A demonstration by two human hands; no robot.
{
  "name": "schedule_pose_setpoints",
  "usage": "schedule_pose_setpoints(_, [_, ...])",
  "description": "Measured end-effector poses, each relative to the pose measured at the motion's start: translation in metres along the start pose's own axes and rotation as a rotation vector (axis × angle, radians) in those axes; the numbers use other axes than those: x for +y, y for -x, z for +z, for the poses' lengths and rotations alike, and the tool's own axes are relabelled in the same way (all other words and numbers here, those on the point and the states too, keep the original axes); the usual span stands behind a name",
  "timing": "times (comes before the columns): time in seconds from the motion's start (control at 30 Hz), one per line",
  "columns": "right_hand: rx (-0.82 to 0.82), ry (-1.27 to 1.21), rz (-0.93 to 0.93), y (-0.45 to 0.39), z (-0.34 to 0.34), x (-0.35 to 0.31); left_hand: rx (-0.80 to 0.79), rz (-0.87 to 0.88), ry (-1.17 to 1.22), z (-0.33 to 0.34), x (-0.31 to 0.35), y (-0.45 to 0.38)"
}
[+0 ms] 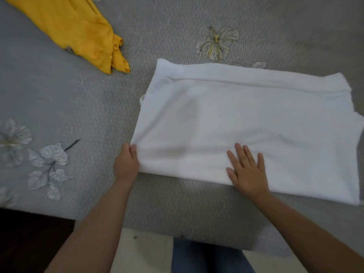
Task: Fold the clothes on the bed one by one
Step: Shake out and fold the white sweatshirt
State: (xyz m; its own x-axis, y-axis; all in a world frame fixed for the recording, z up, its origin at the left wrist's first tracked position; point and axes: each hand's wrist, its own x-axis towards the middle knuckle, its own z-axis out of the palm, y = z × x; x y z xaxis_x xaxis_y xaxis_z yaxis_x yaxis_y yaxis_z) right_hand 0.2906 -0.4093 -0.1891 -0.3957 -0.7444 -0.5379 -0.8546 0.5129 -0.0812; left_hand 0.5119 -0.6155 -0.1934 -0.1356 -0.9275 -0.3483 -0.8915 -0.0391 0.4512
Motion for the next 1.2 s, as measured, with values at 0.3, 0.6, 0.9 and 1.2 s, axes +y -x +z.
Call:
schedule_pose_setpoints(0.3, [0.265,-0.248,0.311,0.03,-0.015,0.058,0.034,0.702,-0.418,0.009,0.049,0.027])
schedule_pose_setpoints(0.6, [0.323,-0.741,1.121,0.071,-0.003,0.181,-0.43,1.131,-0.564,0.092,0.166,0.075])
schedule_pose_setpoints(0.9, [0.295,-0.802,1.097,0.074,0.017,0.205,-0.411,1.422,-0.875,0.189,0.331,0.103])
schedule_pose_setpoints(1.2, [0.287,-0.876,1.025,0.058,0.03,0.212,-0.524,1.286,-1.067,0.281,0.434,0.14])
